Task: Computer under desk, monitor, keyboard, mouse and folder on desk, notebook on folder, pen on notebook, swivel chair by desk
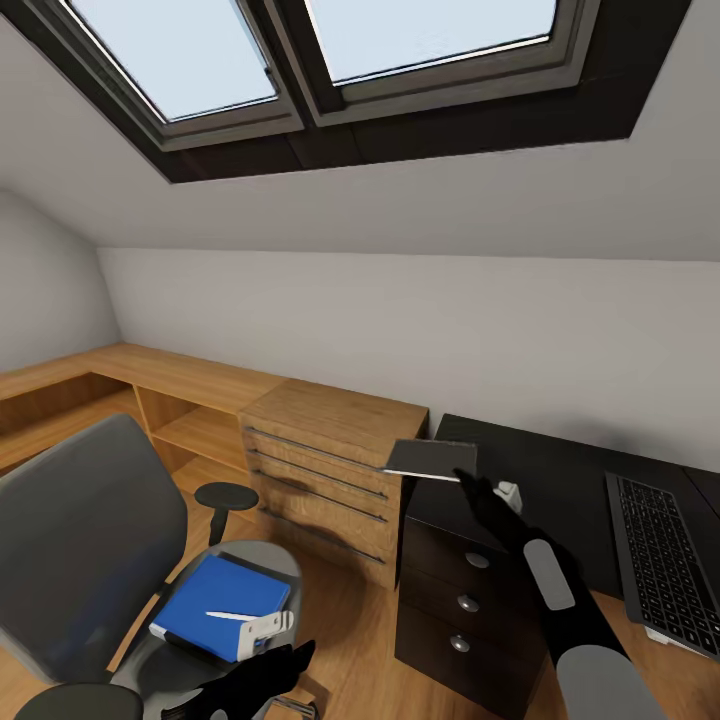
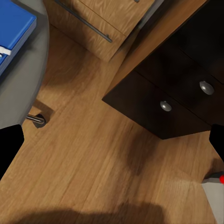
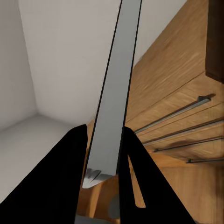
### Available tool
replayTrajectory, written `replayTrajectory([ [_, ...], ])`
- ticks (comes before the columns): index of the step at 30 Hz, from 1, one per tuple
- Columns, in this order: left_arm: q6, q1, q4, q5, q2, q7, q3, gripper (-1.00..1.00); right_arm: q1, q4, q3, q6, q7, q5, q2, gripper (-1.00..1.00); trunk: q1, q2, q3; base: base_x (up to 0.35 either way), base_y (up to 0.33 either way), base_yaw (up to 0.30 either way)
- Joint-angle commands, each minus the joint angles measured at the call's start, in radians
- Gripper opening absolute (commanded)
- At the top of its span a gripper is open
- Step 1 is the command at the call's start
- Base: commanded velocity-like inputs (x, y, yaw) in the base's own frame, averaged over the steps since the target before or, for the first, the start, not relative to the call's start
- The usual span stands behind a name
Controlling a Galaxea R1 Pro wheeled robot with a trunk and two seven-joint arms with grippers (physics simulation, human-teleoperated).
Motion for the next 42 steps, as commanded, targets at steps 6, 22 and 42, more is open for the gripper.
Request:
replayTrajectory([
  [6,0.005,0.000,-0.003,0.004,-0.001,0.000,0.000,1.00,-0.001,0.001,-0.006,-0.050,-0.061,-0.007,0.027,-1.00,0.000,-0.001,-0.001,0.000,0.000,0.000],
  [22,0.007,0.000,-0.009,0.005,-0.008,0.010,-0.011,1.00,-0.001,0.107,0.000,-0.423,-0.085,-0.010,0.073,-1.00,0.023,-0.043,-0.020,0.000,0.000,0.000],
  [42,0.008,0.000,-0.006,0.002,-0.008,0.011,-0.028,1.00,-0.001,0.176,0.001,-0.461,-0.080,-0.117,0.104,-1.00,0.100,-0.183,-0.082,0.000,0.000,0.000],
])
